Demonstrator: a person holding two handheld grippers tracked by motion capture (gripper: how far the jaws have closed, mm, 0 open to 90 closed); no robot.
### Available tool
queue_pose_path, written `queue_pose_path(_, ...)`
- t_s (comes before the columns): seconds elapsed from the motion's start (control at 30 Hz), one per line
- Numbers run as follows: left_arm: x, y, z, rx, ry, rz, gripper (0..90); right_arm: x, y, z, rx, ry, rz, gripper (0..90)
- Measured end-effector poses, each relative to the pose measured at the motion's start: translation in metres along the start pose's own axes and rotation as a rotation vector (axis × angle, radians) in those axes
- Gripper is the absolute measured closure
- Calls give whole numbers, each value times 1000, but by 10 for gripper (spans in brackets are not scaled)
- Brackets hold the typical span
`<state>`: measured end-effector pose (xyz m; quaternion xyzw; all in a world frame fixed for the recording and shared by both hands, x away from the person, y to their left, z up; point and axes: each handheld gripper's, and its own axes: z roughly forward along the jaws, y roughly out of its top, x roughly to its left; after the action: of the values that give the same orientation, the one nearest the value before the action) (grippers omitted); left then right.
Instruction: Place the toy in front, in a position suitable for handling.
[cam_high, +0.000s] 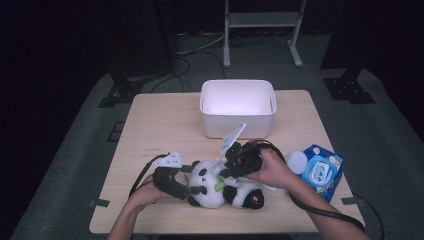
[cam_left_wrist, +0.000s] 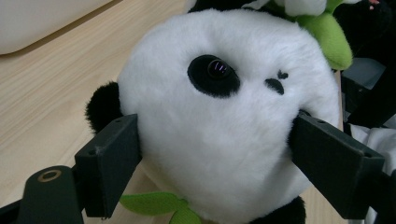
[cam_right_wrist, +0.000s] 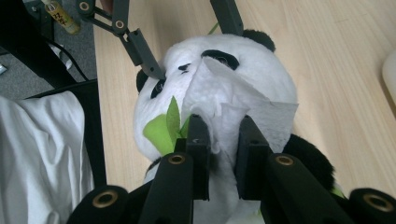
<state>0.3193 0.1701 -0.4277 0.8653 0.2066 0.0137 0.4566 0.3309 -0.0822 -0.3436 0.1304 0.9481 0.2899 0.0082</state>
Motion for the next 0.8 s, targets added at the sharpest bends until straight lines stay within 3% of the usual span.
queue_pose_path(0.23, 0, 1, 1, 0, 6, -2, 152, -5, -14, -17, -20, -13, 40, 770)
queue_pose_path(0.43, 1, 1, 0, 1, 11, -1, 151, -9, -49, -38, -49, -20, 112, 765)
queue_pose_path(0.8, 1, 2, 0, 4, 12, 3, 151, -9, -99, -54, -92, -26, 211, 764)
